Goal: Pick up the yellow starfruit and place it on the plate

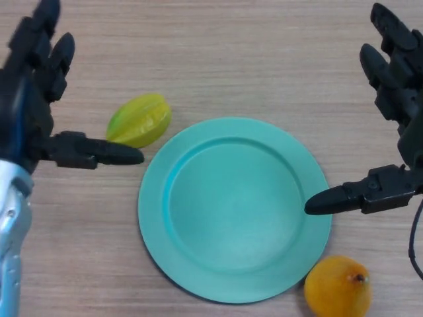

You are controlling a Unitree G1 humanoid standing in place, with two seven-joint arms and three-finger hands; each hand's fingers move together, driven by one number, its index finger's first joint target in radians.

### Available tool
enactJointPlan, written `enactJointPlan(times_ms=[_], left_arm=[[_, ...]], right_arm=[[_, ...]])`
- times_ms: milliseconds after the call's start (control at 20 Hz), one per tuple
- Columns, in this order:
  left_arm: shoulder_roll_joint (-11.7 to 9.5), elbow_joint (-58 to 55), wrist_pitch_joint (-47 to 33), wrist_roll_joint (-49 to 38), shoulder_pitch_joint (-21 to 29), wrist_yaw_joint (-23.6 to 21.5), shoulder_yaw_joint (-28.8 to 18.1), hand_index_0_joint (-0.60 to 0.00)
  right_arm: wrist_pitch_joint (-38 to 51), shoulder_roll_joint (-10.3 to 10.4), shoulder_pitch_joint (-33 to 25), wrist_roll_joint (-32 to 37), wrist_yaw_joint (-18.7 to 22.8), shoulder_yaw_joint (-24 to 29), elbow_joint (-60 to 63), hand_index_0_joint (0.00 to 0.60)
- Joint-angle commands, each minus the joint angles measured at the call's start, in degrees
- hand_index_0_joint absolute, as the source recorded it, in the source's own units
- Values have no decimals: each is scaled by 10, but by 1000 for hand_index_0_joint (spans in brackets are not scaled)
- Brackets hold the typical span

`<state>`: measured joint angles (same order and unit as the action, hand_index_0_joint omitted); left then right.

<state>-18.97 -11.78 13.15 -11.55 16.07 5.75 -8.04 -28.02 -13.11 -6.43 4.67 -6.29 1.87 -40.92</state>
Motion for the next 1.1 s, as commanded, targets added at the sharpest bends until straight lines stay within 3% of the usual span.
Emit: enactJointPlan(times_ms=[50,500,800,850,900,950,1100], left_arm=[[-15,28,-121,48,44,-25,-8,0],[2,236,-203,96,123,-62,19,0],[0,368,-270,261,181,-136,54,0],[0,374,-267,272,183,-137,57,0],[1,379,-264,280,185,-137,59,0],[5,392,-256,291,193,-134,58,-51],[11,416,-247,306,205,-139,63,-400]], right_arm=[[60,-19,-17,27,21,34,-39,0],[69,-16,-6,1,19,31,-45,0],[65,-14,1,13,26,34,-62,0],[63,-14,1,14,25,35,-63,150],[61,-15,1,14,25,36,-64,250],[60,-15,2,14,26,37,-66,188],[54,-17,1,16,25,42,-71,450]])
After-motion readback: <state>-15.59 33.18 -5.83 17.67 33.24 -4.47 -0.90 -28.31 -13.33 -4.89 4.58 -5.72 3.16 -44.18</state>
